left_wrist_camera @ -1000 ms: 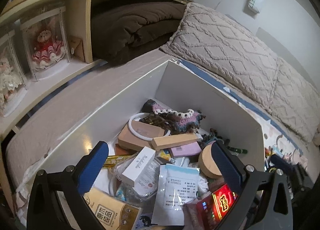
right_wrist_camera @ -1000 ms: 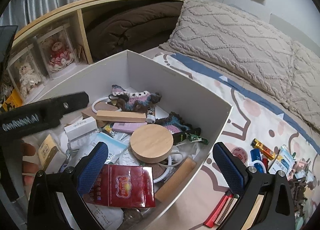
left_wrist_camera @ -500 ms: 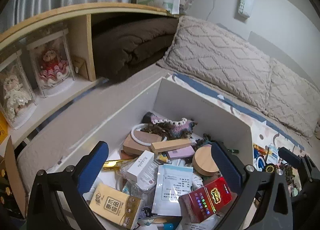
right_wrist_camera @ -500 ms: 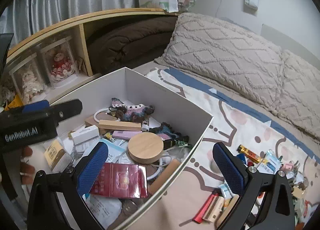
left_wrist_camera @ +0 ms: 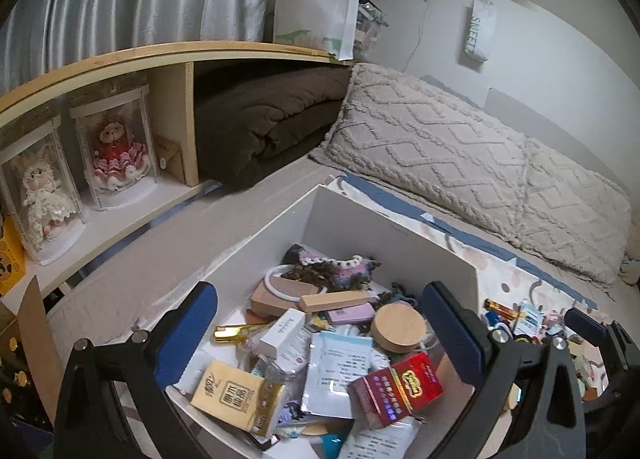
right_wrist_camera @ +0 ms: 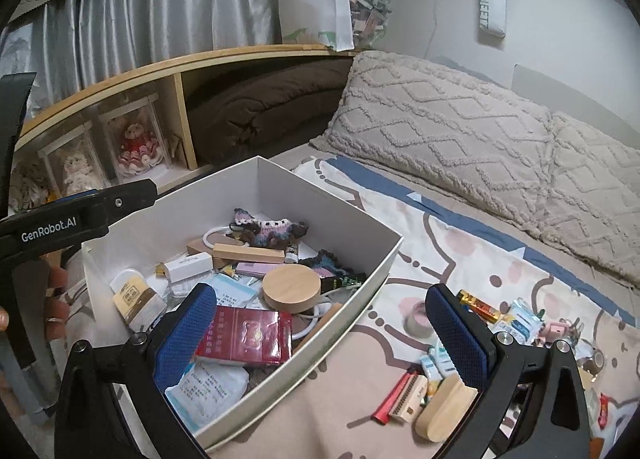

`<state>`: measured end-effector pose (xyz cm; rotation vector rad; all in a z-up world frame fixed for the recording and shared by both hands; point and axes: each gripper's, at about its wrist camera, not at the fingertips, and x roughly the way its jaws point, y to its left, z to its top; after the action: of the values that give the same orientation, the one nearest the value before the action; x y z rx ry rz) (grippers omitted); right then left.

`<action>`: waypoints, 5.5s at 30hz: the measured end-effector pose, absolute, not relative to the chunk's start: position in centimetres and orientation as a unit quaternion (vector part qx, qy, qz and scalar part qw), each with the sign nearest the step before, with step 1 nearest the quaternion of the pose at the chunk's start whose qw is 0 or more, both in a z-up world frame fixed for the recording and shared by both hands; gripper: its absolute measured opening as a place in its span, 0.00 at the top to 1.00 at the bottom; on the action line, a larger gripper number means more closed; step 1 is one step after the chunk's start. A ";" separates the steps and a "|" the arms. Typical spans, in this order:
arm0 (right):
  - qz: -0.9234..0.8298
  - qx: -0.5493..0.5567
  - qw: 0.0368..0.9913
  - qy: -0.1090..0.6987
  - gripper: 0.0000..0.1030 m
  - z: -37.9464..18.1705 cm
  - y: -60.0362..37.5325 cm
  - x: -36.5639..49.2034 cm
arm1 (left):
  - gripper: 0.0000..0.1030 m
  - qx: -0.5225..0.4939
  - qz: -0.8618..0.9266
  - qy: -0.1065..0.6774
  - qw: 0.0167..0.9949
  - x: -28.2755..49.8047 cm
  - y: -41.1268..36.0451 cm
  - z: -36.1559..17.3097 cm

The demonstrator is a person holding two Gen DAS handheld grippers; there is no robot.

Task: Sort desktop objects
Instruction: 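Withdraw both tools from the shoebox back toward the pile, then move both tools away from the shoebox over the pile on the bed, then close the left tool on the black hexagonal cup while the right tool approaches the white remote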

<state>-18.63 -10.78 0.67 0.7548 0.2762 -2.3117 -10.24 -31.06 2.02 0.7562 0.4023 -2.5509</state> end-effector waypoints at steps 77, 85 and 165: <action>-0.964 0.228 0.117 0.071 0.00 -0.1 16.1 -12.7 | 0.00 0.222 -0.973 0.027 0.056 -11.5 -9.7 1.4; -0.970 0.216 0.090 0.070 0.00 -0.2 18.6 -11.5 | 0.00 0.214 -0.976 0.028 0.030 -11.4 -8.6 1.2; -0.878 0.454 0.138 0.067 0.00 -17.2 16.6 -21.2 | 0.00 0.461 -0.886 -0.004 -0.040 -18.2 -3.1 -16.4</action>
<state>-21.16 16.55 -17.18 1.3120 0.1932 -2.5390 -18.16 -3.14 -16.42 1.4881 -0.0132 -2.8579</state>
